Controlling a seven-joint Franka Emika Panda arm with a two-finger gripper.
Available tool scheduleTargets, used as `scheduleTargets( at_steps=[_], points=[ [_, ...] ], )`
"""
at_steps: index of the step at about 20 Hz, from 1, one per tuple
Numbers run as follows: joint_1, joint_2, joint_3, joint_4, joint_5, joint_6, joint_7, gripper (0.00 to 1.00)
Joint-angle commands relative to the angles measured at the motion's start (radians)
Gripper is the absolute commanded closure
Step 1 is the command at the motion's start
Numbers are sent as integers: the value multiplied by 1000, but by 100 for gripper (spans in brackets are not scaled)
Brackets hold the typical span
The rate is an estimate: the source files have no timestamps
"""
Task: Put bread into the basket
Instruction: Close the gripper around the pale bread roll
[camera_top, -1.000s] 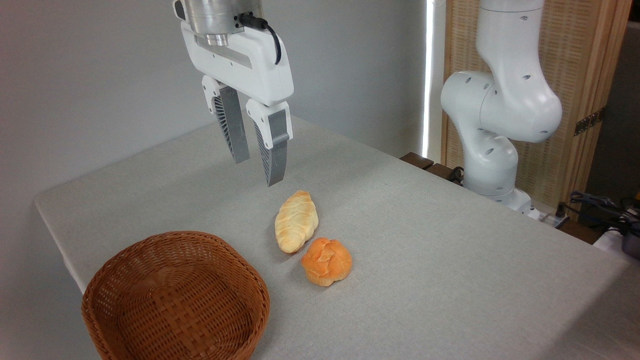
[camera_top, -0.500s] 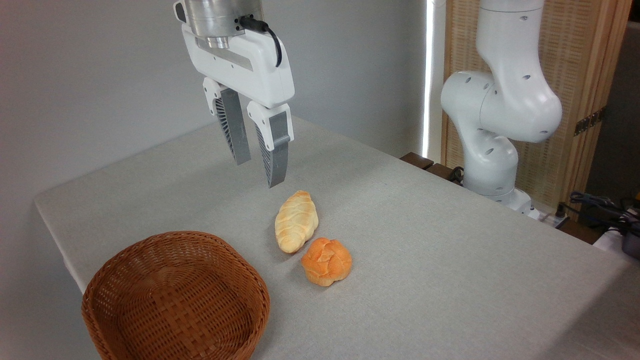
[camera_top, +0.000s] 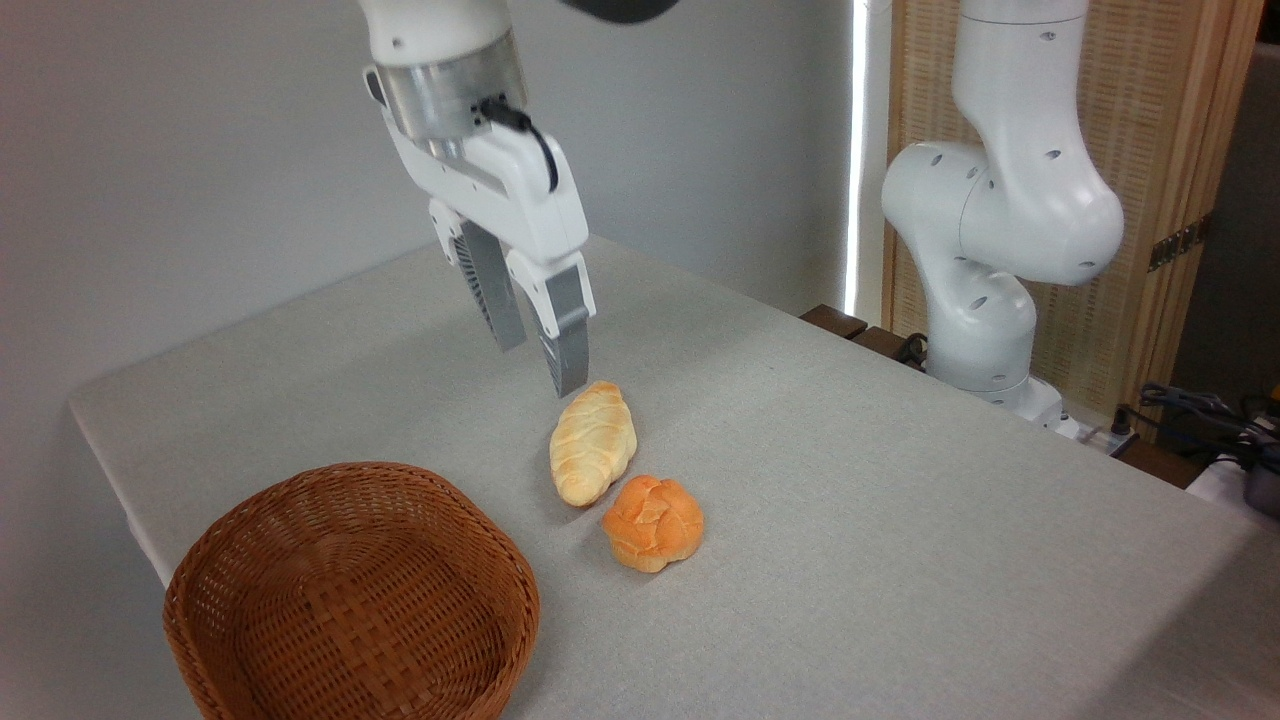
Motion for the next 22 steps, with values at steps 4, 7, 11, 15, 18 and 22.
scheduleTargets(
  at_steps=[4, 7, 11, 15, 18, 22],
  points=[
    [-1, -130, -9, -275, -65, 141, -147, 0],
    [-3, -121, -19, -312, -81, 187, -301, 0],
    [-3, -114, -35, -347, -81, 238, -419, 0],
    [-4, -106, -52, -408, -127, 304, -456, 0],
    [-4, -101, -75, -451, -136, 336, -461, 0],
    [-4, -94, -82, -462, -135, 345, -462, 0]
  ],
)
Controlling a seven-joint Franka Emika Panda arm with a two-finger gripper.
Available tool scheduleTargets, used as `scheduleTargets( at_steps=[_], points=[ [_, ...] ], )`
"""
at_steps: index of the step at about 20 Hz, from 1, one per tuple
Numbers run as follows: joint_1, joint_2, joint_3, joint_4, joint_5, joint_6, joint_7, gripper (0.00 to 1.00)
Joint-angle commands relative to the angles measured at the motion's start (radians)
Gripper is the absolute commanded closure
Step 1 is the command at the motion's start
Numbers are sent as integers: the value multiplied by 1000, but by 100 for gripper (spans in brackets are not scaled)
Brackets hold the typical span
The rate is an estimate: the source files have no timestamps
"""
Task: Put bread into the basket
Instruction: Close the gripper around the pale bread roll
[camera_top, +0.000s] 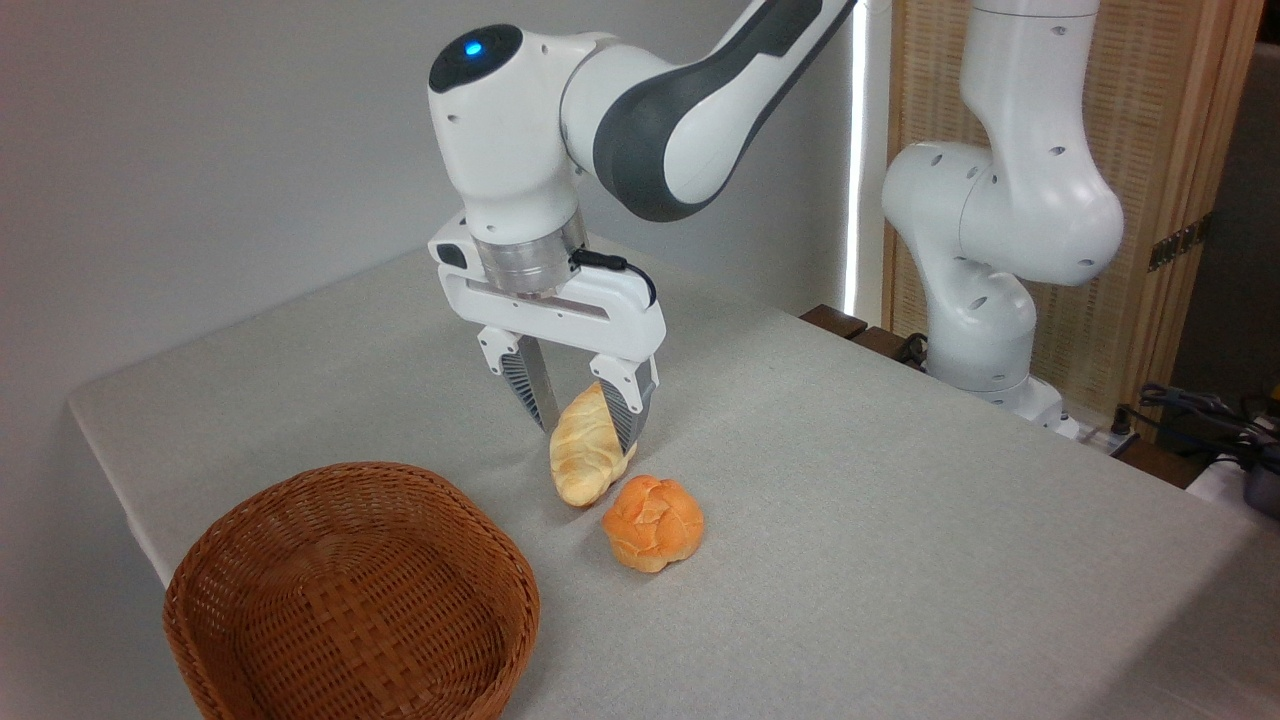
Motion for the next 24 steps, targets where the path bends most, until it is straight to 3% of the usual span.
scheduleTargets(
  at_steps=[1, 9, 11, 13, 14, 16, 20, 24],
  points=[
    [0, -4, -3, -17, -16, 22, -18, 0],
    [0, 9, -21, -48, -16, 75, -28, 0],
    [0, 9, -21, -48, -16, 77, -28, 11],
    [0, 9, -21, -46, -14, 83, -16, 28],
    [0, 11, -23, -48, -10, 83, -9, 42],
    [0, 14, -23, -46, -10, 82, 13, 55],
    [0, 14, -23, -46, -11, 82, 39, 62],
    [0, 16, -23, -46, -11, 82, 39, 62]
  ],
)
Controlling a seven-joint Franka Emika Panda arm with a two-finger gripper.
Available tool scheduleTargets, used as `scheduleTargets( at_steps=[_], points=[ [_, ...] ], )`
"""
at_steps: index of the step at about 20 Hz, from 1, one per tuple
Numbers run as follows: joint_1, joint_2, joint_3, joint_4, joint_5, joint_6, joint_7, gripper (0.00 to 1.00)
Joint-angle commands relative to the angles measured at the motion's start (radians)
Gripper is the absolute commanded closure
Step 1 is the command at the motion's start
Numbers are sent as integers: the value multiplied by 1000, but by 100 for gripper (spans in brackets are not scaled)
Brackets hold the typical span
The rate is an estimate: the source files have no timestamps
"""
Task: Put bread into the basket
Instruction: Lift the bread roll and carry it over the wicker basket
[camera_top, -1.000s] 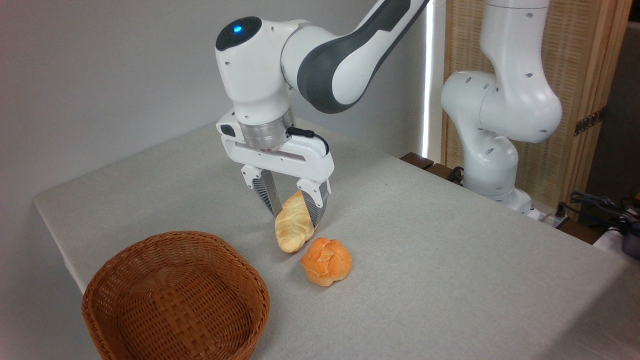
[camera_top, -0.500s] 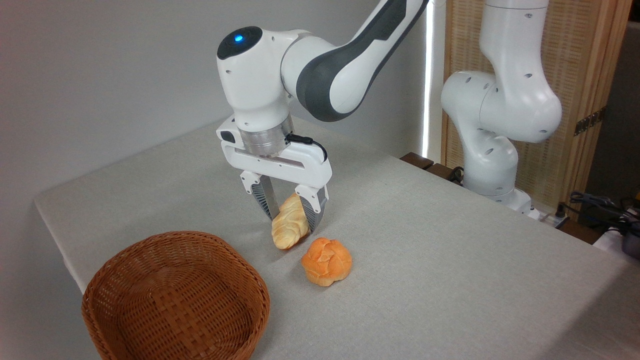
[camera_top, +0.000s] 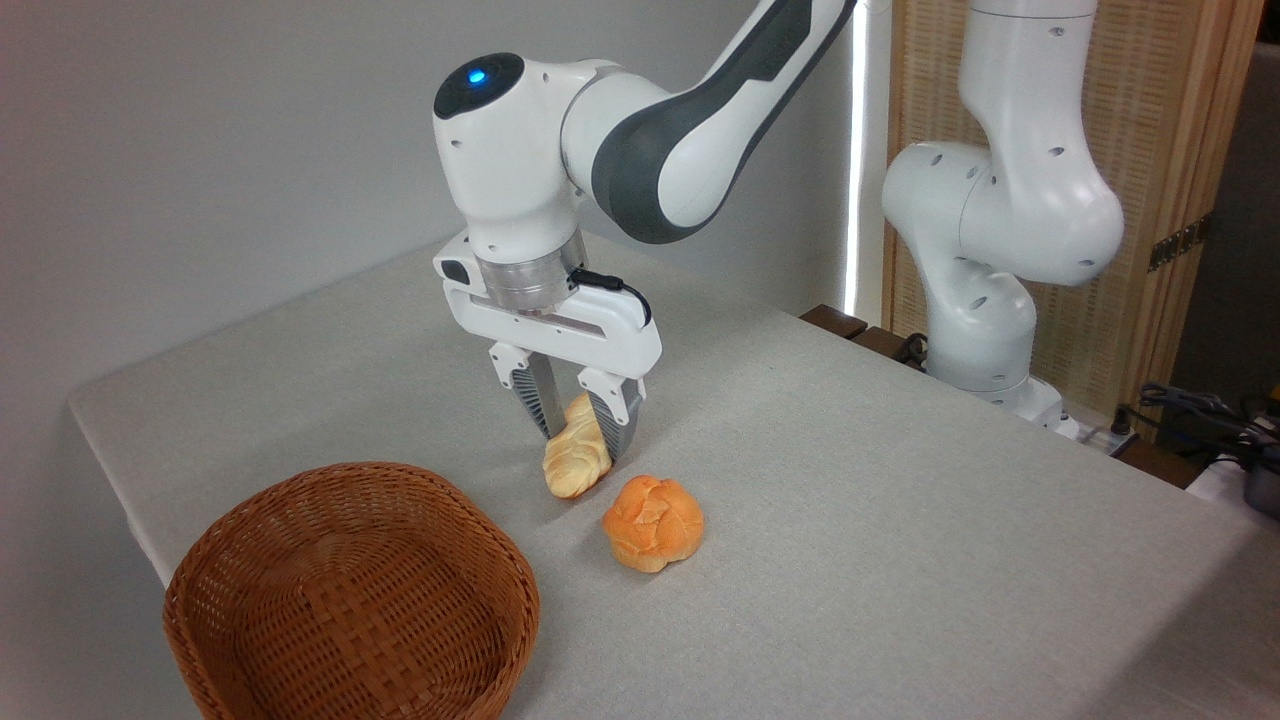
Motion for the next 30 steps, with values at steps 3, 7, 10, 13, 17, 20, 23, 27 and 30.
scheduleTargets(
  at_steps=[3, 7, 10, 13, 17, 20, 23, 27, 30],
  points=[
    [0, -1, 0, -12, -11, 21, 23, 62],
    [1, -15, 1, 7, -10, -9, 109, 65],
    [1, -21, 4, 66, -2, -113, 234, 65],
    [1, -21, 14, 122, 9, -195, 323, 64],
    [1, -21, 14, 203, 75, -223, 371, 60],
    [1, 40, 30, 347, 99, -220, 408, 60],
    [1, 108, 46, 439, 101, -206, 433, 60],
    [3, 227, 46, 556, 101, -123, 448, 57],
    [3, 312, 44, 602, 102, -27, 448, 55]
  ],
)
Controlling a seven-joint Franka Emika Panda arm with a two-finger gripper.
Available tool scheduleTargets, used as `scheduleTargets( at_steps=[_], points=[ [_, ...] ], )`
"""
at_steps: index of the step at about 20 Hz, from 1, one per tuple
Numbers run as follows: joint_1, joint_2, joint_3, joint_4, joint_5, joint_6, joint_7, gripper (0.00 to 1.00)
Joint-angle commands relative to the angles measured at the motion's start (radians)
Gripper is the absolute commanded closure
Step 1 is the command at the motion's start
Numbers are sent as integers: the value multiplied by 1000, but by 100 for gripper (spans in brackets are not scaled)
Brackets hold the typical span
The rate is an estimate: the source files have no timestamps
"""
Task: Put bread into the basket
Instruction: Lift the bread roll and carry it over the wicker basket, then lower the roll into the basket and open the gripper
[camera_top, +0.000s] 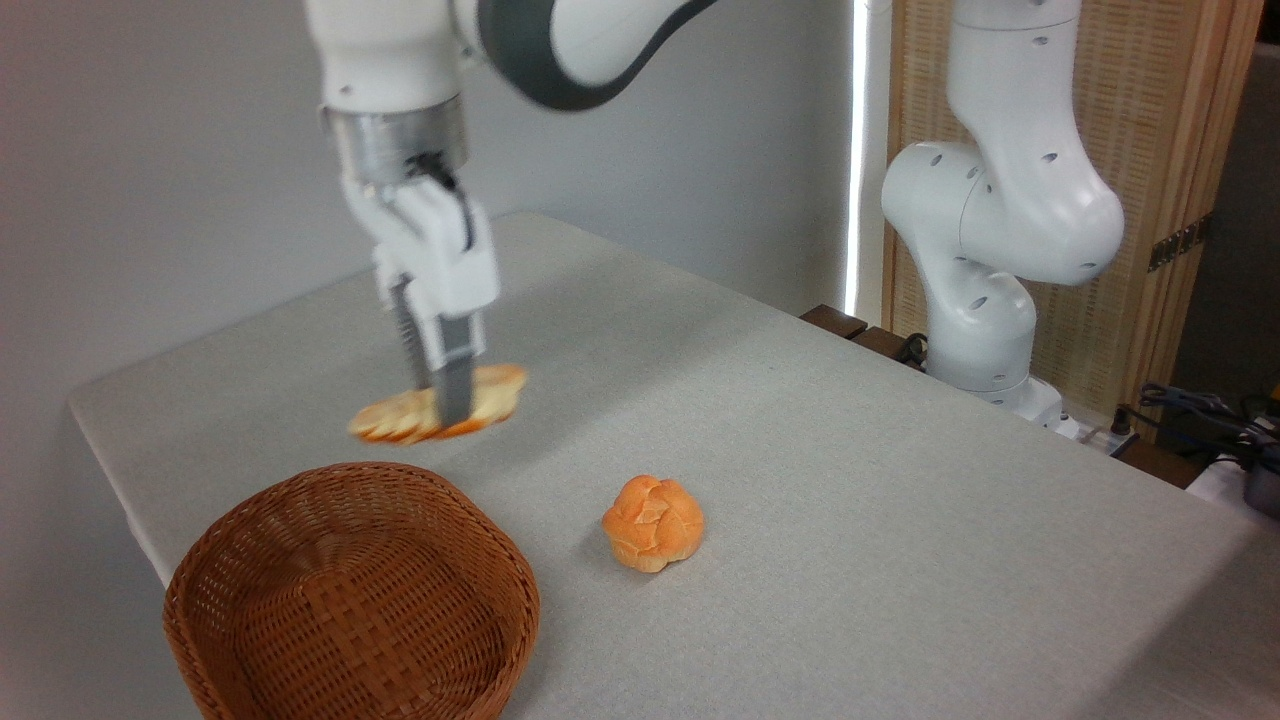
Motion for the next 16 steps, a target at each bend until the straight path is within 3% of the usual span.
scheduleTargets(
  at_steps=[1, 3, 4, 6, 7, 8, 16],
  points=[
    [-6, 147, 5, 109, 10, 96, 14, 55],
    [-6, 177, -3, 107, 27, 159, 17, 53],
    [-6, 195, -6, 107, 53, 182, 17, 42],
    [-6, 221, -9, 109, 72, 203, 14, 33],
    [-8, 232, -10, 109, 75, 225, 9, 6],
    [-8, 235, -11, 109, 73, 246, 3, 0],
    [-8, 256, -10, 130, 61, 271, -64, 0]
  ],
)
